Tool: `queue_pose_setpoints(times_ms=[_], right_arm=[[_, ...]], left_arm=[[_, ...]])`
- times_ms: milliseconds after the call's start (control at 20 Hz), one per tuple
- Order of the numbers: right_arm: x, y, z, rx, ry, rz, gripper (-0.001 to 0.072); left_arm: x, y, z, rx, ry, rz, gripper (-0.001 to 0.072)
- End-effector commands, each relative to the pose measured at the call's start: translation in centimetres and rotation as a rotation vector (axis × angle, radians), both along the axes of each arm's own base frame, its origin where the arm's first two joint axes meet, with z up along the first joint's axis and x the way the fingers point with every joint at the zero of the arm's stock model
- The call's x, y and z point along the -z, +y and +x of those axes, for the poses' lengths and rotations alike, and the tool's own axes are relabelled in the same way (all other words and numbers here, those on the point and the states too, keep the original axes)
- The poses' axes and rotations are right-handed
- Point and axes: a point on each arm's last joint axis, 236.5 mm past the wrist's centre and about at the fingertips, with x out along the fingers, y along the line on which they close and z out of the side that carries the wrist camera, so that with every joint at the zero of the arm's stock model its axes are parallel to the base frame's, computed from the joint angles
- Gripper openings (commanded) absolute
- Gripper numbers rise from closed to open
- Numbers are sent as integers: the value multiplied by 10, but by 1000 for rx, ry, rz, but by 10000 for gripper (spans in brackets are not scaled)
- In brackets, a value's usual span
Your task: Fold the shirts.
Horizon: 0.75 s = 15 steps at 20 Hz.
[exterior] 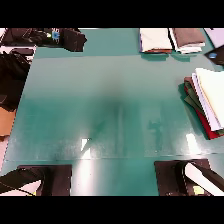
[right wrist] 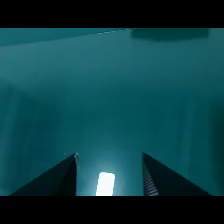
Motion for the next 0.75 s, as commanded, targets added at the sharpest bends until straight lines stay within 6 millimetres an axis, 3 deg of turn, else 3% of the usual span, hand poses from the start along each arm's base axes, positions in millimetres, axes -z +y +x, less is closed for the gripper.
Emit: queue_pose_setpoints(times_ms=[0,50,100,250,700], right_arm=[[-2,89,-4,-218,-20,14,255],[-2,102,-7,-251,-20,14,109],[-2,112,-10,-279,-20,14,24],[-2,127,-14,-317,-19,15,24],[-2,126,-15,-317,-15,15,24]], left_arm=[[-5,0,3,-7,-21,-12,24],[-6,0,4,-8,-23,-14,24],[-6,0,4,-8,-23,-14,24],[-6,0,4,-7,-23,-14,24],[-6,0,3,-7,-23,-14,24]])
